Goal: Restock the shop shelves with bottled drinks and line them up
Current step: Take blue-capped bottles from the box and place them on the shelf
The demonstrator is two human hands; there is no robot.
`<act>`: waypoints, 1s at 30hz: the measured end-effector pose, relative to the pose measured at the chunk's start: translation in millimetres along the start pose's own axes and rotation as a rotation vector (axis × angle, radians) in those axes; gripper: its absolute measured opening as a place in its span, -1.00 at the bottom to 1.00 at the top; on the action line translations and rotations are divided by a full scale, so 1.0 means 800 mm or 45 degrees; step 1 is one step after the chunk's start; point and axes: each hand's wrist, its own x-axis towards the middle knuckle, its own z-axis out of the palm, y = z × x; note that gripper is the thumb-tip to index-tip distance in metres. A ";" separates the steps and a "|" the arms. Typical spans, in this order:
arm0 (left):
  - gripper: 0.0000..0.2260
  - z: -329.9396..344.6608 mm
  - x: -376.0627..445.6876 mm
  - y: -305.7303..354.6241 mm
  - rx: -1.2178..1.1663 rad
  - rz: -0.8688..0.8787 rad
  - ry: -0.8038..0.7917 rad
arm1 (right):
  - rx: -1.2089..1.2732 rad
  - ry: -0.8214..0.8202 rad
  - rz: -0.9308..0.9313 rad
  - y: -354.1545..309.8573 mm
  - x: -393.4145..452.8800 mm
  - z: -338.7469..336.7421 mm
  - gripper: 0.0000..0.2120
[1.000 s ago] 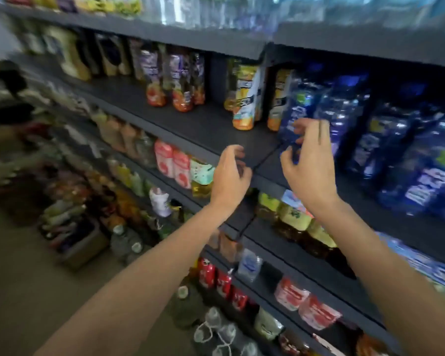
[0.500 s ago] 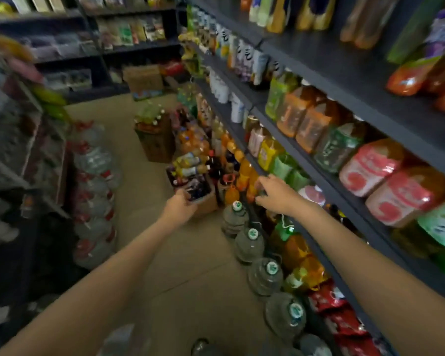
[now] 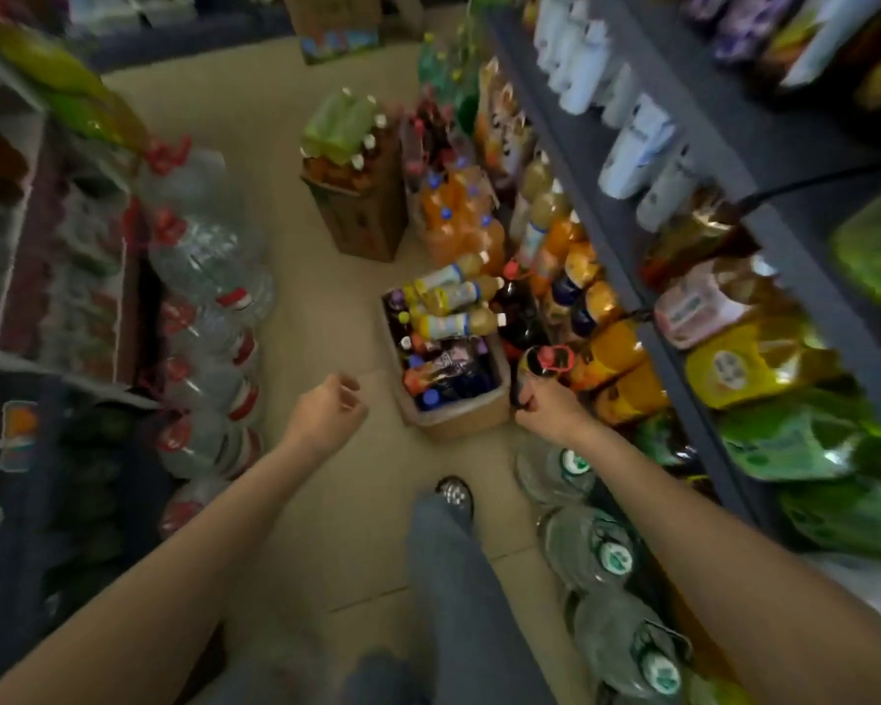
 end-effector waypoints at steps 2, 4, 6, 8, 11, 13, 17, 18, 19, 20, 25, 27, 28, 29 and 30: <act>-0.75 0.012 0.060 0.001 -0.017 -0.041 -0.048 | 0.053 -0.014 0.069 0.000 0.063 0.012 -0.89; -0.76 0.032 0.119 0.001 -0.018 -0.011 -0.112 | 0.145 -0.017 0.135 0.001 0.119 0.030 -0.89; -0.74 0.059 0.174 -0.008 -0.021 0.014 -0.158 | 0.240 -0.033 0.224 0.007 0.173 0.056 -0.86; -0.68 0.094 0.228 -0.026 -0.001 0.045 -0.203 | 0.300 -0.039 0.285 0.016 0.225 0.089 -0.73; -0.60 0.153 0.303 -0.067 0.075 0.076 -0.243 | 0.374 -0.047 0.324 0.028 0.300 0.151 -0.65; -0.57 0.194 0.346 -0.094 0.148 0.123 -0.252 | 0.358 -0.023 0.313 0.034 0.344 0.194 -0.62; -0.49 0.261 0.408 -0.148 0.353 0.210 -0.298 | 0.233 0.085 0.257 0.041 0.420 0.287 -0.63; -0.47 0.275 0.419 -0.163 0.390 0.229 -0.294 | 0.138 0.113 0.252 0.040 0.434 0.306 -0.62; -0.45 0.290 0.428 -0.176 0.410 0.239 -0.293 | 0.031 0.130 0.259 0.040 0.448 0.323 -0.60; -0.43 0.303 0.436 -0.189 0.417 0.244 -0.294 | -0.051 0.142 0.264 0.039 0.461 0.339 -0.58; -0.38 0.340 0.448 -0.217 0.412 0.315 -0.259 | -0.144 0.226 0.325 0.045 0.494 0.389 -0.48; -0.37 0.345 0.449 -0.214 0.437 0.381 -0.246 | -0.106 0.252 0.312 0.051 0.496 0.389 -0.49; -0.37 0.347 0.450 -0.211 0.443 0.393 -0.256 | -0.054 0.273 0.306 0.052 0.493 0.385 -0.50; -0.37 0.349 0.452 -0.207 0.431 0.382 -0.274 | 0.032 0.309 0.288 0.053 0.489 0.381 -0.52; -0.36 0.351 0.456 -0.202 0.405 0.353 -0.289 | 0.133 0.361 0.258 0.054 0.482 0.375 -0.56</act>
